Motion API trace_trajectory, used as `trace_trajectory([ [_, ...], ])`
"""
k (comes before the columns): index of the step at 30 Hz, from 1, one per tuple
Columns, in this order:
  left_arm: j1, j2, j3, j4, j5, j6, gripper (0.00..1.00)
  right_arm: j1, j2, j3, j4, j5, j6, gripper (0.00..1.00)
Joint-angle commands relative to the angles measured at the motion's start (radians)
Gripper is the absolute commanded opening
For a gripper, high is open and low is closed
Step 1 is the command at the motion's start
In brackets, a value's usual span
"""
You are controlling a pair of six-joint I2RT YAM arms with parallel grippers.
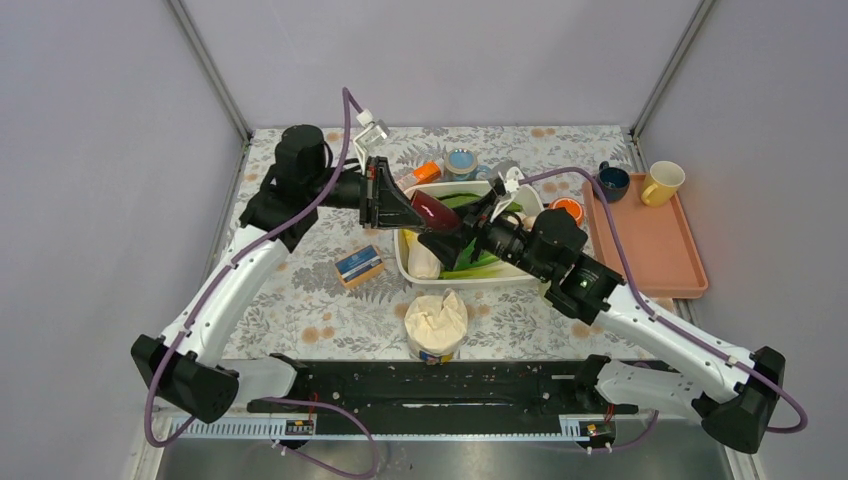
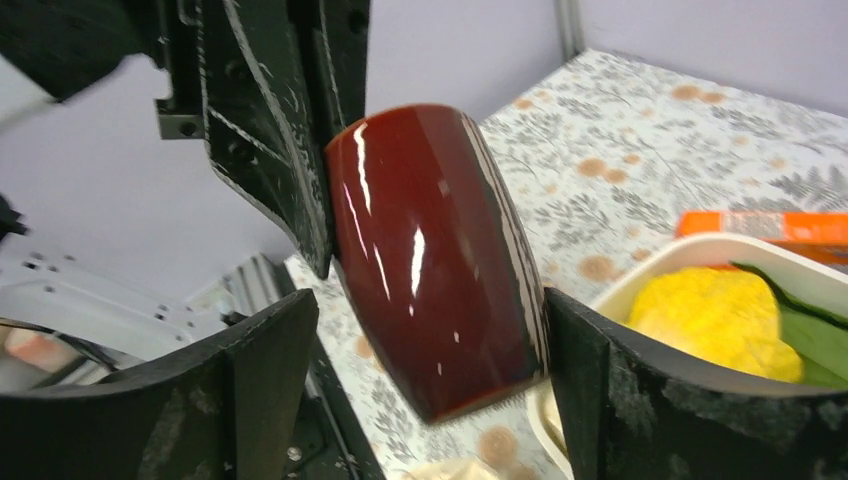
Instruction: Turn the mug right side up
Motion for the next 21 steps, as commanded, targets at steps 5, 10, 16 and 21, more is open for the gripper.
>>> trace_trajectory([
  [5,0.0,0.023,0.067,-0.407,-0.292,0.541,0.0,0.012,-0.068,0.005,-0.135,0.098,-0.084,0.98],
  [10,-0.087,0.043,0.089,-0.58,-0.553,0.852,0.0,0.0,-0.118,0.062,-0.304,0.196,-0.079,0.99],
  [16,-0.266,0.003,0.045,-0.788,-0.842,1.306,0.0,-0.166,-0.197,0.229,-0.618,0.263,-0.078,0.98],
  [21,-0.468,-0.046,-0.016,-0.887,-1.045,1.526,0.0,-0.217,-0.03,0.484,-0.851,0.169,-0.132,0.96],
])
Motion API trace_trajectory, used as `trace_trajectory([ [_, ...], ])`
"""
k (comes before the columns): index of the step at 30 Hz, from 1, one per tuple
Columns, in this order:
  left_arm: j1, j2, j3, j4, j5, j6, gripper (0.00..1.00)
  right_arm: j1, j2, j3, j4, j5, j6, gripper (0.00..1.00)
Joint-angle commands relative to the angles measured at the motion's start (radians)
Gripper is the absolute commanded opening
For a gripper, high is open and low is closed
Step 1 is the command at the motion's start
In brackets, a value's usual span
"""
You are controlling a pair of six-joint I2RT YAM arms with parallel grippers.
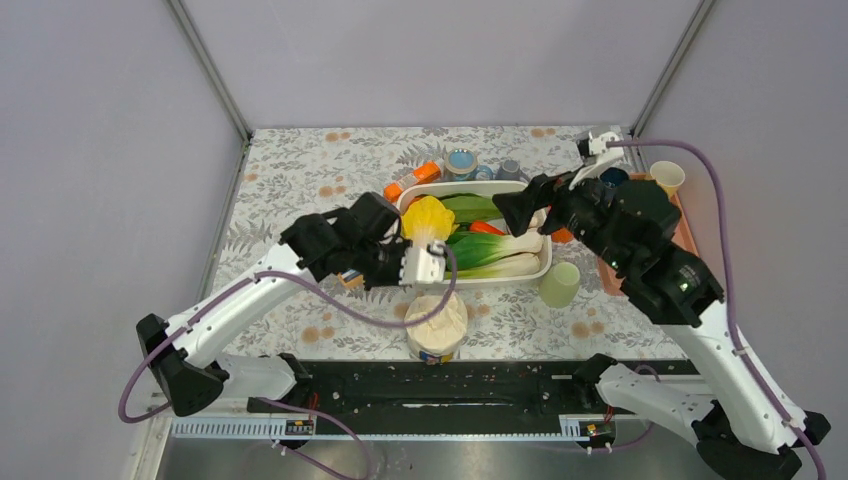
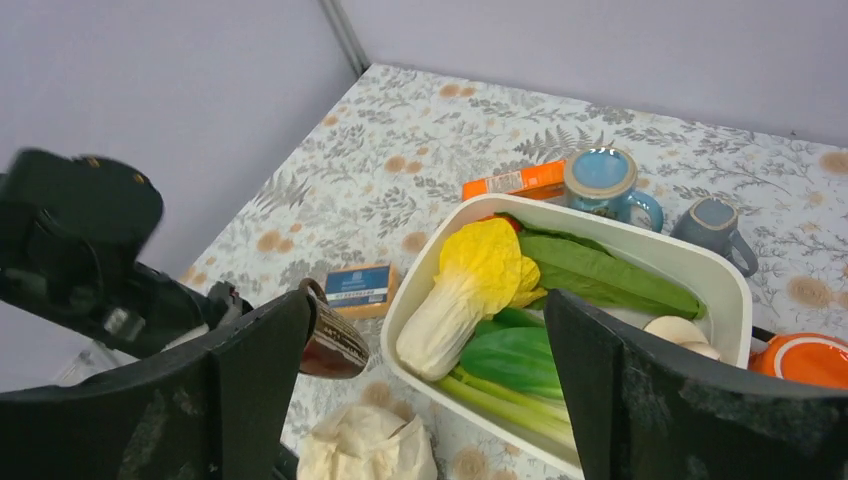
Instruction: Turn the mug right side up
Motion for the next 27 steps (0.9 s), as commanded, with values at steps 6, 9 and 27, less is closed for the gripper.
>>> trace_trajectory([
  [6,-0.262,-0.036,0.046,-0.213,-0.307,0.397,0.0,-0.005,0.338,0.373,-0.329,-0.253,-0.064,0.86],
  [9,-0.308,-0.013,0.082,-0.241,-0.348,0.404,0.0,0.053,0.428,0.427,-0.382,-0.243,-0.092,0.85],
  [27,-0.364,0.042,0.182,-0.331,-0.249,0.423,0.0,0.187,0.657,0.434,-0.483,-0.461,-0.093,0.75],
])
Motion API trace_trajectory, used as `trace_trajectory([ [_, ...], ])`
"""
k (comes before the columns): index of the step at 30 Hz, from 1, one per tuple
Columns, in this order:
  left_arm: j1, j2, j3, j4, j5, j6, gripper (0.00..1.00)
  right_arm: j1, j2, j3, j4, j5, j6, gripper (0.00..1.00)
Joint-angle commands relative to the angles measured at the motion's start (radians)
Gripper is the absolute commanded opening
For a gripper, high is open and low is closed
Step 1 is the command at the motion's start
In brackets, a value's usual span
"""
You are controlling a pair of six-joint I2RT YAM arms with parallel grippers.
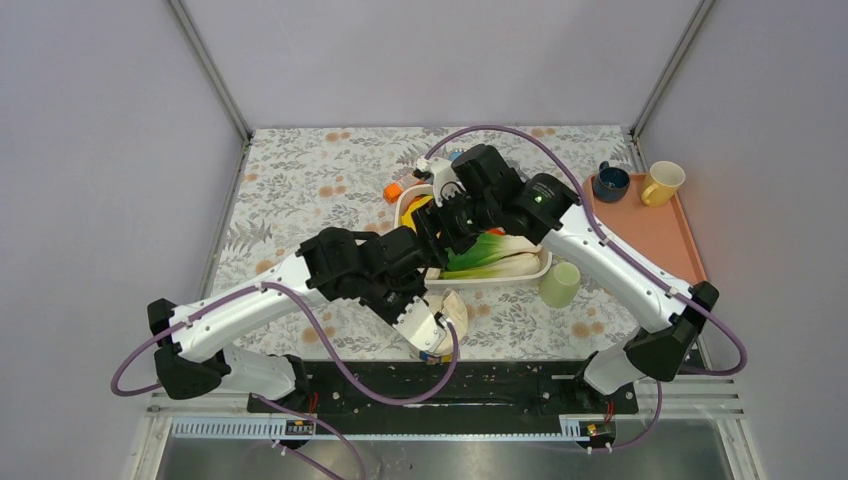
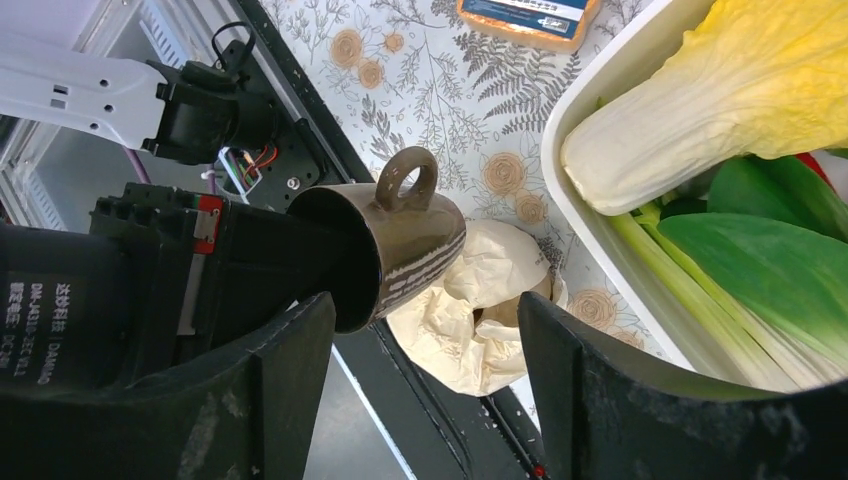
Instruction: Turn the mug right side up
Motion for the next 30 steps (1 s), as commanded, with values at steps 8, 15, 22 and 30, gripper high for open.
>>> trace_trajectory([
  [8,-0.003,0.003,0.073,0.001,0.083,0.027,0.0,0.02,0.081,-0.016,-0.012,0.021,0.009,0.68],
  [15,-0.002,-0.006,0.062,0.016,0.081,0.02,0.0,0.019,0.117,-0.026,-0.005,0.022,0.016,0.62],
  [22,0.015,-0.006,0.041,0.041,0.054,0.025,0.0,0.02,0.077,-0.034,-0.002,-0.174,-0.011,0.68],
  [30,0.045,-0.012,0.059,0.049,0.08,0.023,0.0,0.02,0.059,-0.05,-0.028,-0.163,-0.006,0.68],
])
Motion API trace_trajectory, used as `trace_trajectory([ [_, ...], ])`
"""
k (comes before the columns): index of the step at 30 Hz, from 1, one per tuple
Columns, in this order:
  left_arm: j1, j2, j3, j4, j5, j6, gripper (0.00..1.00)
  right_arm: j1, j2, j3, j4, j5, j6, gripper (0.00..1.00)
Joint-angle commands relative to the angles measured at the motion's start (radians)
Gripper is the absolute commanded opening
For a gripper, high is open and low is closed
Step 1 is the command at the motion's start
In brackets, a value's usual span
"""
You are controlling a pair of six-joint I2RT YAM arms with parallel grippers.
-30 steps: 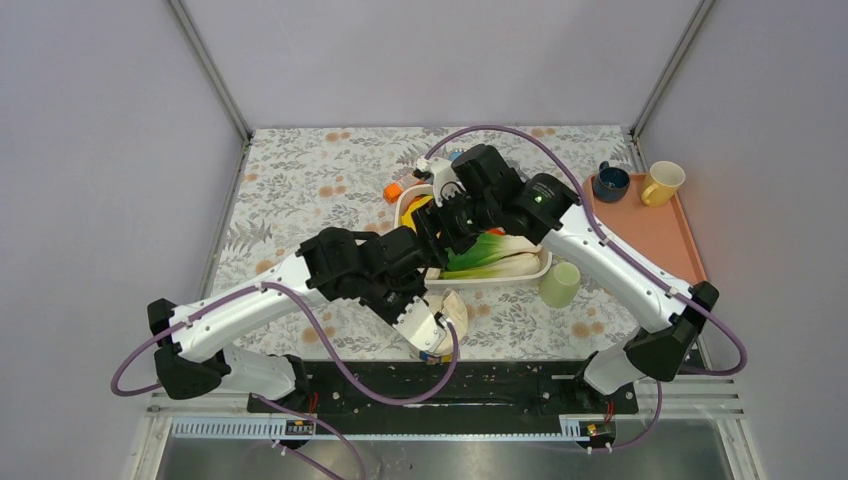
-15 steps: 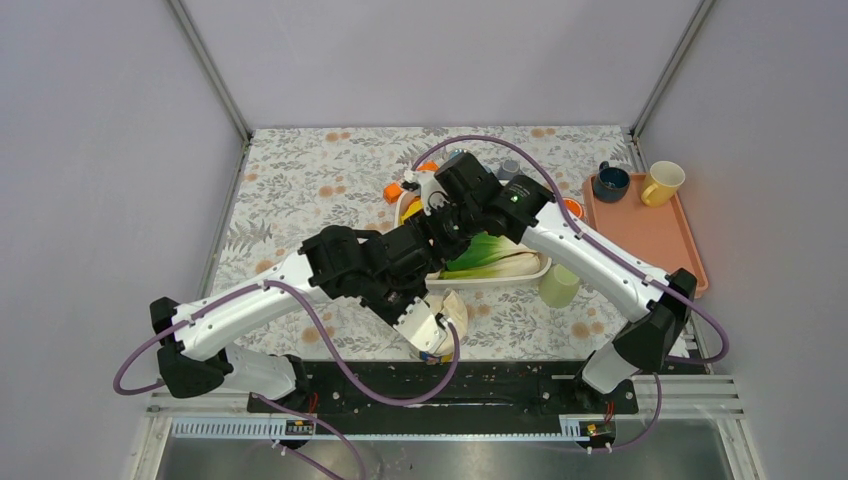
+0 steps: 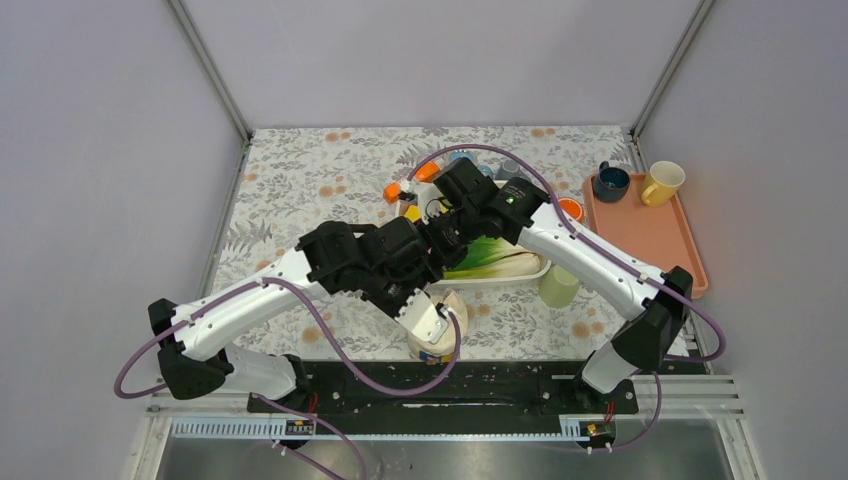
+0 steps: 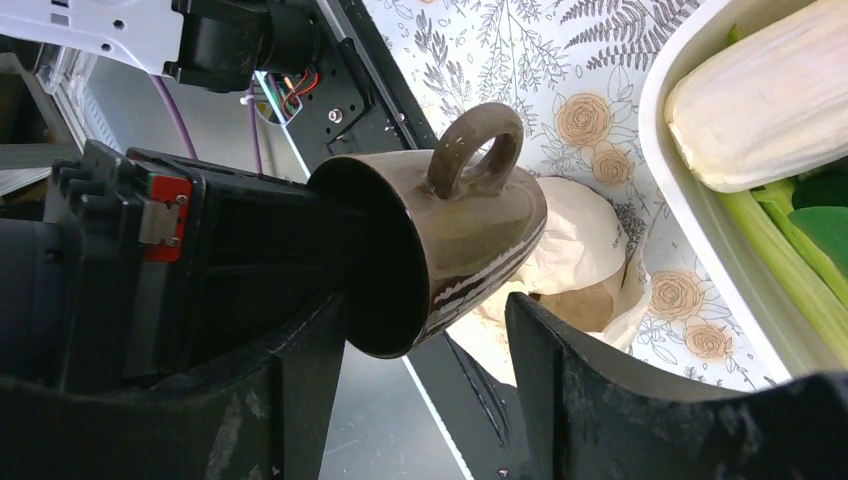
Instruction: Turn the mug right side up
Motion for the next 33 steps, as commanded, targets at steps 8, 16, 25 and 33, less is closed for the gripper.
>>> trace_trajectory([
  [8,0.002,-0.023,0.071,0.042,0.089,0.0,0.0,0.006,0.069,0.062,-0.009,0.257,0.02,0.54],
  [16,0.01,-0.011,0.072,0.119,0.032,-0.041,0.0,0.034,0.107,0.071,0.003,0.286,0.009,0.2],
  [25,0.068,-0.062,0.024,0.288,-0.032,-0.177,0.51,0.011,0.01,-0.008,0.079,0.476,-0.001,0.0],
  [33,0.076,-0.153,0.024,0.308,-0.063,-0.319,0.75,-0.131,-0.081,-0.076,0.14,0.462,0.014,0.0],
])
